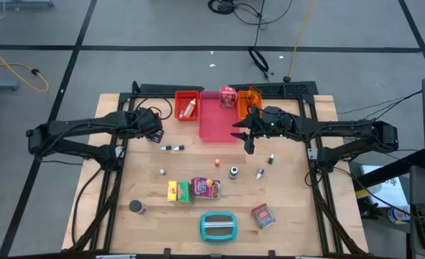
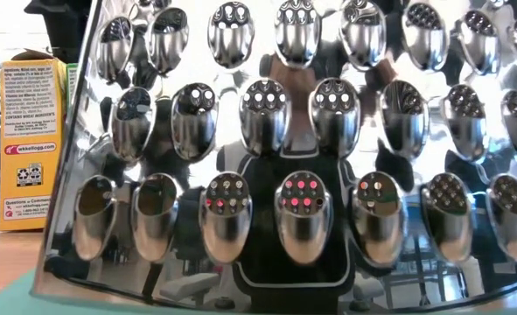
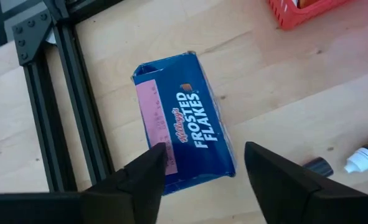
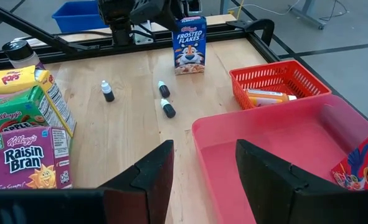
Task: Pick & Place Kitchen Items
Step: Put the blue cereal box into the pink bin
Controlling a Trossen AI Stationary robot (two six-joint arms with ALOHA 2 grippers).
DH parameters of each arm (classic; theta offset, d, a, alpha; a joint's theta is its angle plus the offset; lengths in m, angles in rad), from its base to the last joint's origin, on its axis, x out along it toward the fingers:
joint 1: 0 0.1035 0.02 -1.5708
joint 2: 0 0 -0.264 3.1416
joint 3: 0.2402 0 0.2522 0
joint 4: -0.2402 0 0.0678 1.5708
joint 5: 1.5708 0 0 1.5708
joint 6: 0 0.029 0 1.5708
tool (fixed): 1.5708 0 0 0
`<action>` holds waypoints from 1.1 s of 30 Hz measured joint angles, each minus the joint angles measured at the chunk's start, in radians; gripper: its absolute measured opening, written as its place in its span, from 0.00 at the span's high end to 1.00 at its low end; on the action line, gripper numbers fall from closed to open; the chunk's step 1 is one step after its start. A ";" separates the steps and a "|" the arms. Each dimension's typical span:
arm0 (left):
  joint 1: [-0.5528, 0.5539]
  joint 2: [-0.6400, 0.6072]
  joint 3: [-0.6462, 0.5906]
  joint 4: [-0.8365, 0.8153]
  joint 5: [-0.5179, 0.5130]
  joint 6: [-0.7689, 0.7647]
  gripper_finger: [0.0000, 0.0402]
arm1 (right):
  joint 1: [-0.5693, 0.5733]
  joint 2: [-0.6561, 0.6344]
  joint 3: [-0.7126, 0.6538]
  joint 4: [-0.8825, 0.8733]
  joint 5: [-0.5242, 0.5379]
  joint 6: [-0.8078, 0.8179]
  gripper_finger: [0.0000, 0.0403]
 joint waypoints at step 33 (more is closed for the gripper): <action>-0.001 0.002 0.120 -0.003 0.002 0.151 1.00 | 0.000 0.000 0.000 -0.007 0.000 0.002 0.59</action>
